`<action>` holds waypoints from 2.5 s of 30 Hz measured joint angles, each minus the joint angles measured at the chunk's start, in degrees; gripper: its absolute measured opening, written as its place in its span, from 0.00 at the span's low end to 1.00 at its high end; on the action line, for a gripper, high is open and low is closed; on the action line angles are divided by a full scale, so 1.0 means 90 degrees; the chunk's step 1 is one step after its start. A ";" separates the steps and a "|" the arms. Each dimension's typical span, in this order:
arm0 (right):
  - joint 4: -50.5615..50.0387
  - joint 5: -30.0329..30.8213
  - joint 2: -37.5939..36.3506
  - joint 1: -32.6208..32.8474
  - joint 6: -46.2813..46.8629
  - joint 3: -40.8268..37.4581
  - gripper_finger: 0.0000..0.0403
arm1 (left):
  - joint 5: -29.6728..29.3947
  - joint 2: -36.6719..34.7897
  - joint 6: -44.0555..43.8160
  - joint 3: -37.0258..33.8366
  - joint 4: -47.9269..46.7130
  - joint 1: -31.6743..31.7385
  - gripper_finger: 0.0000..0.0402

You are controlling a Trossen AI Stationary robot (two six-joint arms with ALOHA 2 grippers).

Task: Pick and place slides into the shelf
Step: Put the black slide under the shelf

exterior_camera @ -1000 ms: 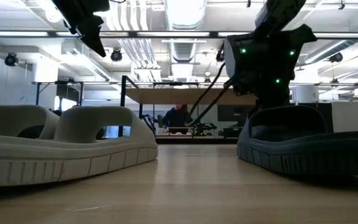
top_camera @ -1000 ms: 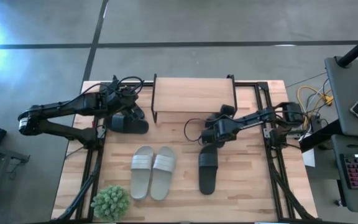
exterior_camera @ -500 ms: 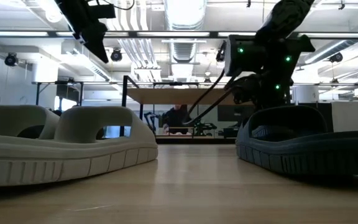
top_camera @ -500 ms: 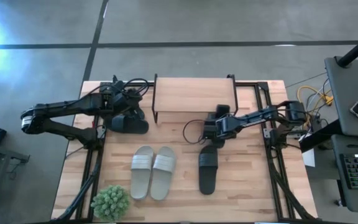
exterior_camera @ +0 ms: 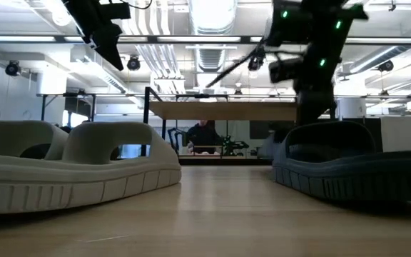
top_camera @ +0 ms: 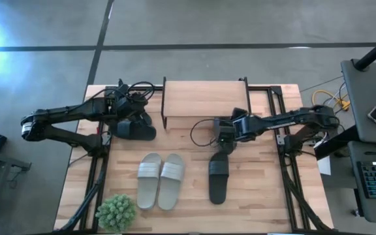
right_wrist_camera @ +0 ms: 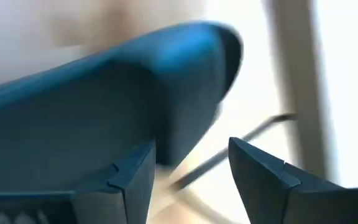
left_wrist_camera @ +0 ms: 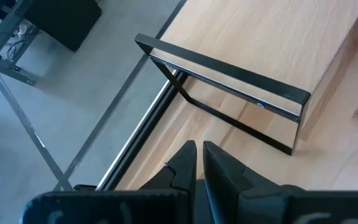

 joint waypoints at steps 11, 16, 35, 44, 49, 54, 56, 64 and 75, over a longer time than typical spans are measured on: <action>0.0168 -0.2136 -0.0316 0.0825 0.2877 -0.0084 0.38 | -0.0002 -0.0006 0.0000 0.0000 0.0000 -0.0001 0.04; 0.1206 -0.2474 0.0028 0.1067 0.3787 -0.0009 0.27 | -0.0008 -0.0006 -0.0002 0.0000 0.0000 -0.0001 0.04; 0.1255 -0.0513 0.2533 0.0388 0.3430 0.1288 0.02 | -0.0008 -0.0020 -0.0010 -0.0094 -0.0009 0.0000 0.04; 0.1080 0.0472 0.2812 -0.0142 0.4204 0.1282 0.02 | -0.0008 -0.0020 -0.0002 -0.0102 -0.0013 -0.0001 0.04; 0.0474 0.0573 0.2873 -0.0469 0.4542 0.1148 0.02 | -0.0012 -0.0020 0.0000 -0.0141 -0.0013 0.0000 0.04; 0.0516 0.0672 0.2733 -0.0546 0.4544 0.1060 0.02 | -0.0011 -0.0020 0.0002 -0.0195 -0.0021 0.0000 0.04; 0.0515 0.0667 0.2601 -0.0506 0.4438 0.1071 0.02 | -0.0014 -0.0020 0.0002 -0.0195 -0.0006 0.0000 0.04; 0.0625 -0.0588 0.1503 0.0136 0.3166 0.1085 0.02 | -0.0013 -0.0020 0.0007 -0.0199 -0.0008 0.0000 0.04; -0.0190 -0.2160 -0.0143 0.0913 0.6878 -0.0931 0.02 | -0.0012 -0.0020 0.0007 -0.0185 -0.0005 -0.0002 0.04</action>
